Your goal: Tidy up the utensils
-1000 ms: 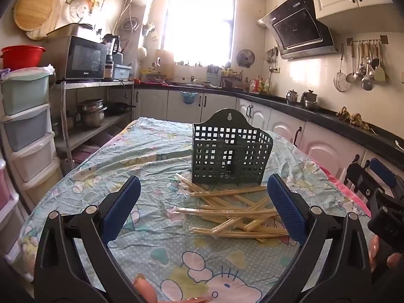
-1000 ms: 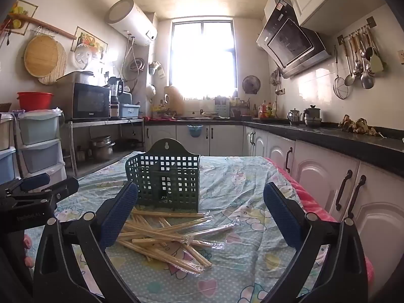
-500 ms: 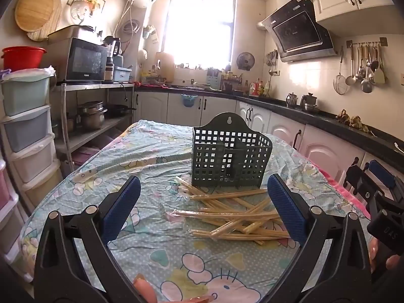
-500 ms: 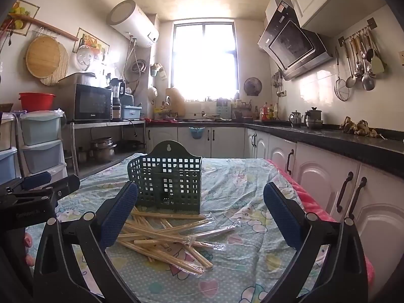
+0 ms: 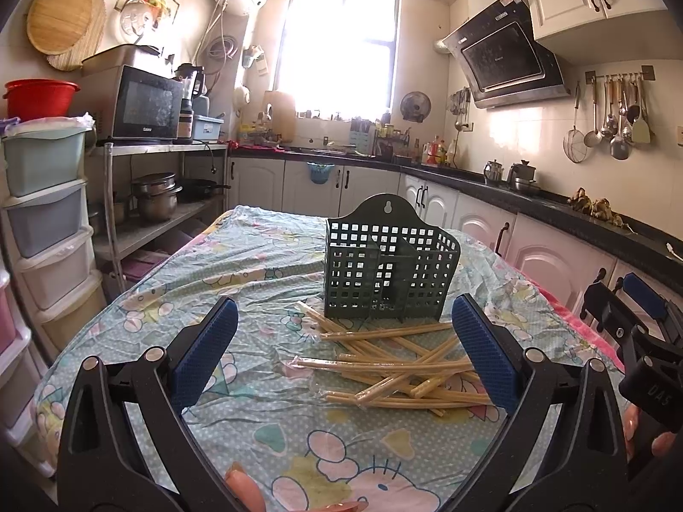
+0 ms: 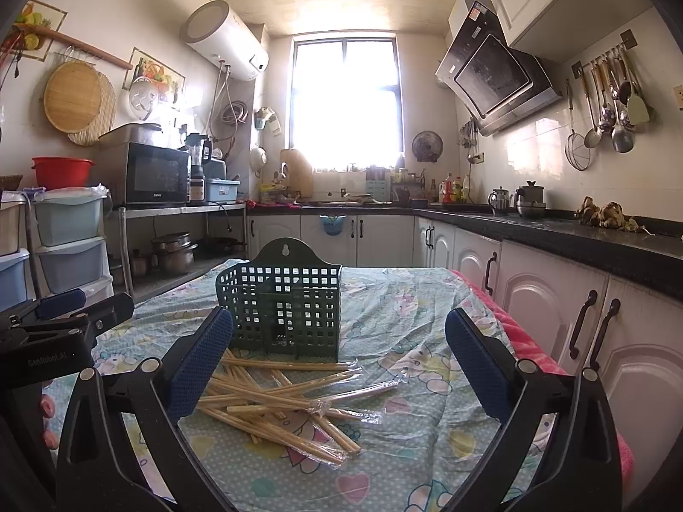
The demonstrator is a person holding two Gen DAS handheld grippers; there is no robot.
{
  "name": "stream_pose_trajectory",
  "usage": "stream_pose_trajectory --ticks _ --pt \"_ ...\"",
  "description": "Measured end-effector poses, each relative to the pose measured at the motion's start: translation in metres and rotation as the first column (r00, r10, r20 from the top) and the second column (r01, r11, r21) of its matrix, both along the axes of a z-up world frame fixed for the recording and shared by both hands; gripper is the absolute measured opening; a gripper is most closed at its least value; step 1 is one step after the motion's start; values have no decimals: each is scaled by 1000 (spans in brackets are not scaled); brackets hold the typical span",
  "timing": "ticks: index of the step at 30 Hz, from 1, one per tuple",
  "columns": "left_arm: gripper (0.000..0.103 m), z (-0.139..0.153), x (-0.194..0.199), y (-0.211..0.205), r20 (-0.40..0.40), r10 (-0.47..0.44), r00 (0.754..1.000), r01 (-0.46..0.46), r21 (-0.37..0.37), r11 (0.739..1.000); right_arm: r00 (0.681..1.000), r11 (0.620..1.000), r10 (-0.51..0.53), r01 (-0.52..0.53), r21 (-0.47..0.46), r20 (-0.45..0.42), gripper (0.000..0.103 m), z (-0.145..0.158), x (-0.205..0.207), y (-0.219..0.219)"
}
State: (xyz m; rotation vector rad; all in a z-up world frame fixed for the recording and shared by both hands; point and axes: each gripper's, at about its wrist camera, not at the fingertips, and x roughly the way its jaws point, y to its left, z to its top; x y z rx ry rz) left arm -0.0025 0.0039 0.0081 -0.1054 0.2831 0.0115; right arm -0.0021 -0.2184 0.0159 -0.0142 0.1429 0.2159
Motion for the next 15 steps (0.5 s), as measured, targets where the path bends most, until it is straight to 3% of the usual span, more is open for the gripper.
stream_pose_trajectory --ticks 15 --pt "93 0 -1 0 2 0 1000 0 0 1000 1000 1000 -1 1 2 -1 97 3 -2 0"
